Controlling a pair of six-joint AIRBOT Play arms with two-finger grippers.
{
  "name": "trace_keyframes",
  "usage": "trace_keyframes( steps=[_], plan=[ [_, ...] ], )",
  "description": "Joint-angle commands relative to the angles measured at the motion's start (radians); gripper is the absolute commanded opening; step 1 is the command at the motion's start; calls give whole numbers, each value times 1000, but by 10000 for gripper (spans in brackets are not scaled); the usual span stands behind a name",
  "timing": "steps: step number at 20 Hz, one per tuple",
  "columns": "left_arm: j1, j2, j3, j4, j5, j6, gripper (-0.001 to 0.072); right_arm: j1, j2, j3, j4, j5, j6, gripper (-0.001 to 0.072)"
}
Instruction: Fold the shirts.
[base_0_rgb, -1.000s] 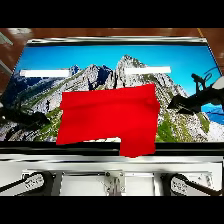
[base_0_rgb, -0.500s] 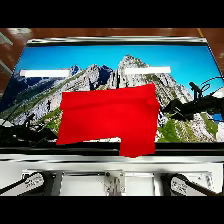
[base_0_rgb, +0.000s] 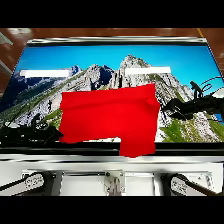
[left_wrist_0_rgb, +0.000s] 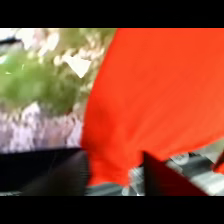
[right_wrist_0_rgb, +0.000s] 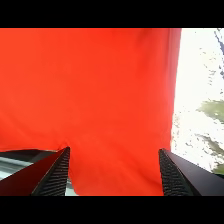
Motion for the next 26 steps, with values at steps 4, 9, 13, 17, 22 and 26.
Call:
trace_keyframes(
  steps=[4, 9, 13, 17, 22, 26],
  plan=[
    [-74, -25, -2, -124, 11, 36, 38, 0, 1, -47, -141, 50, 60, 671],
    [-74, -10, -2, -139, 0, 50, 38, 0, 1, -268, -93, 10, -12, 671],
    [-74, 18, -2, -143, -21, 50, 38, 0, 0, -401, -14, -154, -47, 671],
    [-74, 27, -2, -199, -21, 50, 38, 133, -30, -443, -2, -275, -69, 670],
    [-74, 30, -2, -217, -20, 50, 38, 243, -52, -431, 22, -440, -6, 292],
    [-74, 78, 42, -217, 30, 115, 36, 239, 11, -314, 40, -337, -99, 70]
  ],
)
